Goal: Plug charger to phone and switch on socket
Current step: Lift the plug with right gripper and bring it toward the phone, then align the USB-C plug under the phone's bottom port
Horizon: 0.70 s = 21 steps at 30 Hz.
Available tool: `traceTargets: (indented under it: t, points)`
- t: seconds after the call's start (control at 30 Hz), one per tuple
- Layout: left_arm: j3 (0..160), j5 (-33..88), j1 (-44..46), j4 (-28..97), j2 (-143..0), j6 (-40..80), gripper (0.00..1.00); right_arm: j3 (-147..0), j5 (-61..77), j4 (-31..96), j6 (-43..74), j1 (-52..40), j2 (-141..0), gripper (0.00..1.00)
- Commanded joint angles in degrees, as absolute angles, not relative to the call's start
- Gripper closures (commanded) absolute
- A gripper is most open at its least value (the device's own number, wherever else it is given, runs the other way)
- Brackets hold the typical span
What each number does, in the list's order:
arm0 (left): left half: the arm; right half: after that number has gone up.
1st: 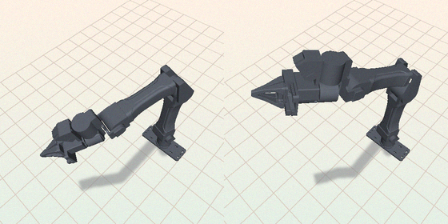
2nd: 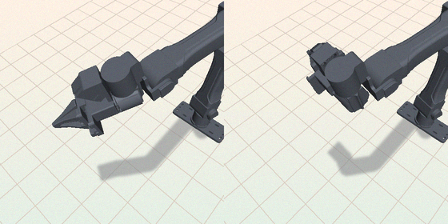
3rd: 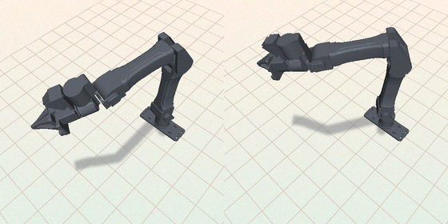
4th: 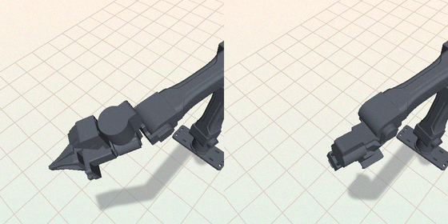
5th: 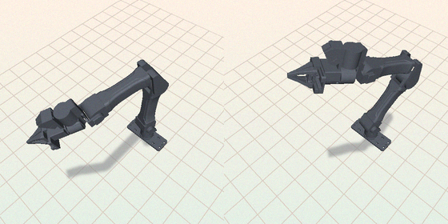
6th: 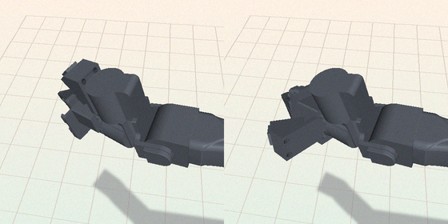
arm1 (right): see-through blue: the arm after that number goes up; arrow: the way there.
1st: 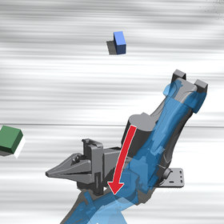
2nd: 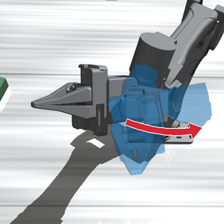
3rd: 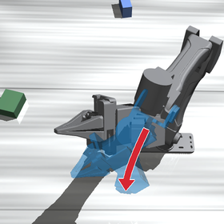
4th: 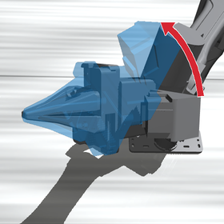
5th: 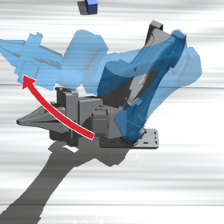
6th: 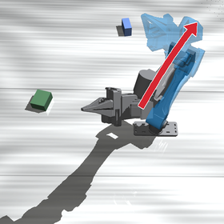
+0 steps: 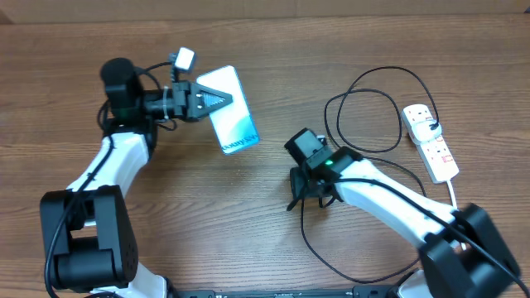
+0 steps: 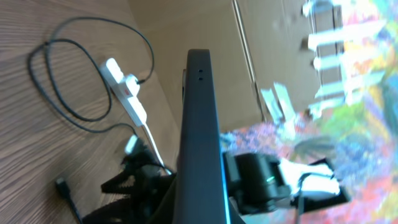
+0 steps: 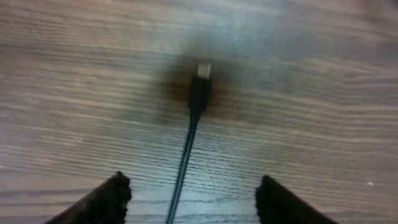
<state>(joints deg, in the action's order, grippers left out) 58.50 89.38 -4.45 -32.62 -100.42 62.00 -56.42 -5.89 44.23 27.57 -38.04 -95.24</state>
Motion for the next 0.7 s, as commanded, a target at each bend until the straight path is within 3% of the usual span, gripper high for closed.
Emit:
traceTargets:
  t: [0.0,0.23,0.3,0.43,0.5,0.67]
  points:
    - [59.09,89.82,-6.42,-32.86,-100.03,67.68,0.96,-55.66,-7.01,43.97,28.71,-38.92,-98.87,0.47]
    - [59.09,89.89,-6.72,-32.86,-100.03,68.4,0.96,-55.66,-6.48,44.86,28.47,-39.16,-104.27,0.52]
    - [59.09,89.86,-6.74,-32.86,-100.03,68.4,0.96,-55.66,-6.15,45.28,28.45,-39.16,-104.62,0.57]
    - [59.09,89.86,-6.74,-32.86,-100.03,68.38,0.96,-55.64,-5.28,45.06,26.7,-39.22,-104.64,0.78]
    - [59.09,89.89,-6.74,-32.86,-100.03,68.38,0.96,-55.64,-5.54,44.34,26.55,-39.2,-104.64,0.96]
    - [59.09,89.84,-6.74,-32.86,-100.03,68.1,0.96,-55.92,-5.74,44.12,26.57,-37.47,-104.51,0.96]
